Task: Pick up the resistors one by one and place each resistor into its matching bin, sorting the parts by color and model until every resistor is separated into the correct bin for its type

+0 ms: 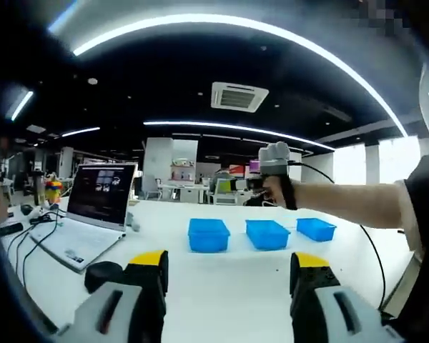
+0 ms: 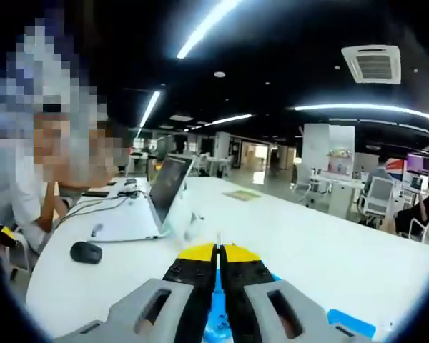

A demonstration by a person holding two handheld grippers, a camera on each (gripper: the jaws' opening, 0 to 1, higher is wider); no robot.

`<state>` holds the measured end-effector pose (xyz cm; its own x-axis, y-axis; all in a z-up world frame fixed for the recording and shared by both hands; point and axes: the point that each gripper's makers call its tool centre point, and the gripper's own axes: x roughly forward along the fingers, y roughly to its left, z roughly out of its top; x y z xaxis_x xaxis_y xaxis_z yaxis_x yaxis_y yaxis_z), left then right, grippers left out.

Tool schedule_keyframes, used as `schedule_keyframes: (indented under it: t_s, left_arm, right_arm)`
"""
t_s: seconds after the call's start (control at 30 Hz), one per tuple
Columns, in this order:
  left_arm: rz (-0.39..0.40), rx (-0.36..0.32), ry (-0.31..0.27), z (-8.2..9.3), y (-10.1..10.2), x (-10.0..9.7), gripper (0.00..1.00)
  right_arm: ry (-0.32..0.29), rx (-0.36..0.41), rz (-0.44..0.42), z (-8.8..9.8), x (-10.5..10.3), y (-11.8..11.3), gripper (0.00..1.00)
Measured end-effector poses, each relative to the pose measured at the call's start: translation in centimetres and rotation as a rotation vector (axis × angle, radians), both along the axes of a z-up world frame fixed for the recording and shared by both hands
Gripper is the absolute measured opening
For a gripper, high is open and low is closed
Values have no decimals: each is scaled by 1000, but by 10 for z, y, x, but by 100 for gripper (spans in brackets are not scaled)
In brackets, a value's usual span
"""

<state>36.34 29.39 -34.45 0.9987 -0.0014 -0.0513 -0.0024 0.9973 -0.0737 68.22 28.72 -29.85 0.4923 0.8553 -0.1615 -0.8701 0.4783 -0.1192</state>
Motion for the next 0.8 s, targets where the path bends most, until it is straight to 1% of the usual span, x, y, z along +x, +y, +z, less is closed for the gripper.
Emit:
schedule_keyframes:
  t_s: [0.03, 0.1, 0.17, 0.2, 0.23, 0.27, 0.3, 0.43, 0.5, 0.63, 0.67, 0.73, 0.77, 0.8]
  left_arm:
    - [2, 0, 0, 0, 0, 0, 70]
    - [7, -3, 0, 0, 1, -1, 70]
    - [9, -3, 1, 0, 2, -1, 70]
    - [10, -3, 2, -1, 2, -1, 70]
    - [11, -4, 3, -1, 2, -1, 70]
    - [11, -4, 3, -1, 2, -1, 70]
    - [10, -3, 2, 0, 2, 0, 70]
    - [-10, -9, 3, -1, -3, 2, 70]
    - [-33, -22, -1, -1, -9, 6, 70]
    - [-70, -19, -2, -2, -20, 13, 70]
    - [-91, -23, -6, -2, -25, 16, 70]
    - [-135, -21, -2, -4, -37, 21, 70]
    - [-143, -20, 0, -5, -39, 23, 70]
    - [-164, -18, -1, -6, -45, 26, 70]
  right_arm:
    - [4, -7, -3, -3, 2, 3, 5]
    - [-10, -40, -7, -10, 7, 6, 5]
    - [-8, -43, -13, -15, 9, 7, 6]
    - [-7, -50, -14, -18, 9, 8, 7]
    - [-27, -89, -16, -23, 10, 6, 13]
    - [-71, -121, -20, -24, 11, 5, 19]
    - [-82, -110, -19, -24, 12, 5, 22]
    - [-70, -100, -8, -21, 7, -7, 31]
    - [-62, -95, -2, -20, 0, -18, 31]
    - [-53, -86, -5, -20, -11, -47, 31]
    - [-51, -87, -7, -21, -16, -61, 31]
    - [-39, -60, -23, -19, -26, -90, 31]
    - [-30, -50, -28, -18, -21, -96, 31]
    - [-22, -30, -39, -18, -29, -114, 31]
